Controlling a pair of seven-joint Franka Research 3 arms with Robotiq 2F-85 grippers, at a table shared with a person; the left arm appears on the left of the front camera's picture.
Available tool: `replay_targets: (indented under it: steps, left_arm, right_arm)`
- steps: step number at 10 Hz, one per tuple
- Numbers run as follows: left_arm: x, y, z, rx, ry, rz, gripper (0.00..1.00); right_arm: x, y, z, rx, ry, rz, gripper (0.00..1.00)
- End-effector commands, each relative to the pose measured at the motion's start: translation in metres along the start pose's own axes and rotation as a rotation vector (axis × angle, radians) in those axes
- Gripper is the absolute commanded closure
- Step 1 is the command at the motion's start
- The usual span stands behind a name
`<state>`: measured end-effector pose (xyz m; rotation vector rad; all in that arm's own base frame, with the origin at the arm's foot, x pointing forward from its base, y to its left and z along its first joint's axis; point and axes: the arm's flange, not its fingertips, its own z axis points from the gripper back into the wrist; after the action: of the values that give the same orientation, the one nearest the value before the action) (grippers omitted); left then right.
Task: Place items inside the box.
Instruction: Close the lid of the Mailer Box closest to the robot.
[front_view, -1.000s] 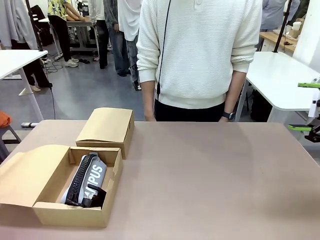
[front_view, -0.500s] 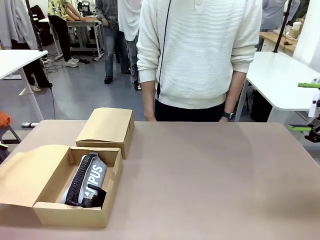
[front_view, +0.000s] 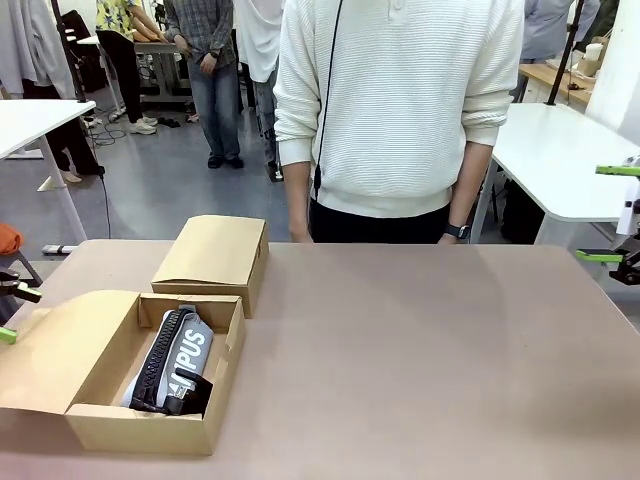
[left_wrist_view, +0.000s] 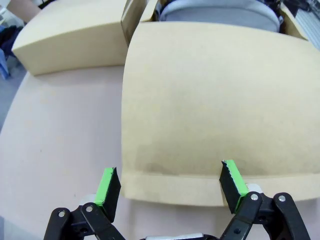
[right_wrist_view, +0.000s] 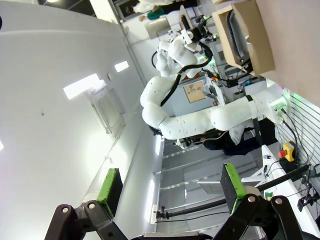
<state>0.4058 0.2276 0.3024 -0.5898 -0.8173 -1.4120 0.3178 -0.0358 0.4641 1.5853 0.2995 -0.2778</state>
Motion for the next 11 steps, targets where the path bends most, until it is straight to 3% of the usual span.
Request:
replay_targets:
  steps: [1,3,6,9,11]
  left_arm:
    - [0.003,0.003,0.000,0.032,-0.094,-0.046,0.00]
    - [0.012,0.001,0.006,0.035,-0.190,-0.051,0.00]
    - [0.022,-0.007,0.001,-0.020,-0.230,-0.089,0.00]
    - [0.021,-0.008,0.000,-0.023,-0.158,-0.103,0.00]
    - [0.010,-0.007,0.016,0.050,-0.019,-0.089,0.00]
  right_arm:
    - [-0.003,0.001,0.002,0.001,0.007,0.003,0.00]
    - [-0.003,0.001,0.002,0.001,0.007,0.003,0.00]
    - [-0.003,0.001,0.002,0.001,0.007,0.003,0.00]
    - [-0.003,0.001,0.002,0.001,0.007,0.003,0.00]
    - [-0.003,0.001,0.002,0.001,0.007,0.003,0.00]
